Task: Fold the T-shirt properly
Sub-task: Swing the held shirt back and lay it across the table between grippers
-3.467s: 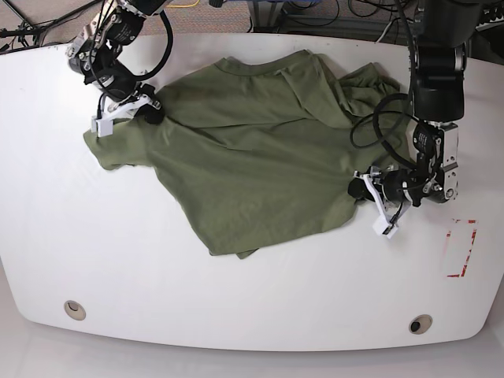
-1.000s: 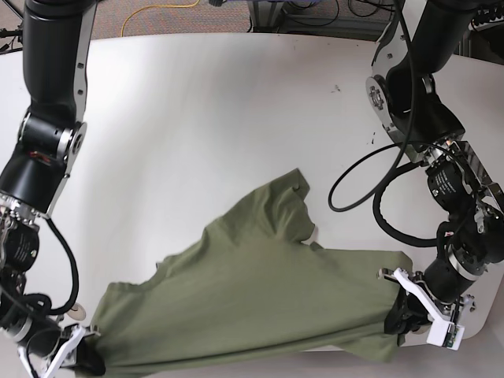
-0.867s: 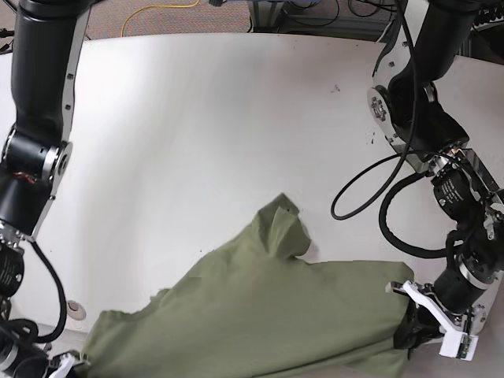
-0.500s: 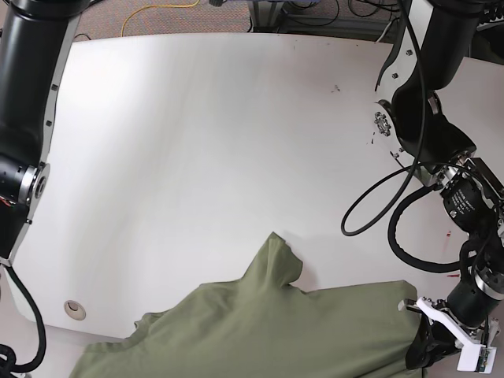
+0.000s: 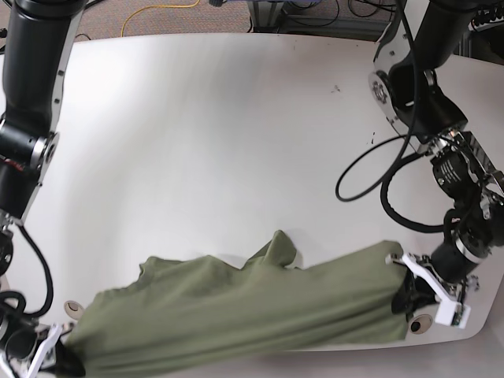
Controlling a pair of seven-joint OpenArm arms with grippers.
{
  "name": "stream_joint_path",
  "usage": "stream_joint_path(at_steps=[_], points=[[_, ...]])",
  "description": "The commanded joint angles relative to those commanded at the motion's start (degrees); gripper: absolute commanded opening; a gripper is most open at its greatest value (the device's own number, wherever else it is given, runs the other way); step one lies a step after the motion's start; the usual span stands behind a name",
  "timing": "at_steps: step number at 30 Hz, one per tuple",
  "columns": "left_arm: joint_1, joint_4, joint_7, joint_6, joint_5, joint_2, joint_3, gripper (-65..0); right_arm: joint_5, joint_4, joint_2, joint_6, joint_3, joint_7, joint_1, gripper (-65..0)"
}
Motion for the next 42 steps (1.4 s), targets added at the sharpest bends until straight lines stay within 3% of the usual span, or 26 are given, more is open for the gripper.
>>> stream_joint_path(at_steps=[11, 17, 31, 42], points=[[17.58, -0.09, -0.09, -0.26, 0.0, -0.18, 0.0, -65.0, 0.0, 11.43, -7.3, 0.0, 12.48, 0.26, -30.77, -65.0], [25.14, -0.09, -0.09, -0.35, 0.0, -2.81, 0.0, -65.0, 0.0, 14.33, -11.16, 0.0, 15.12, 2.02, -42.81, -65.0], [32.88, -0.44, -0.09, -0.35, 0.26, -8.35, 0.26, -65.0, -0.26, 16.62, -15.38, 0.0, 15.38, 7.74, -60.22, -65.0], [33.41, -0.35, -0.09, -0.35, 0.26, -11.16, 0.26, -65.0, -0.44, 16.62, -17.67, 0.0, 15.38, 8.35, -63.74, -65.0]])
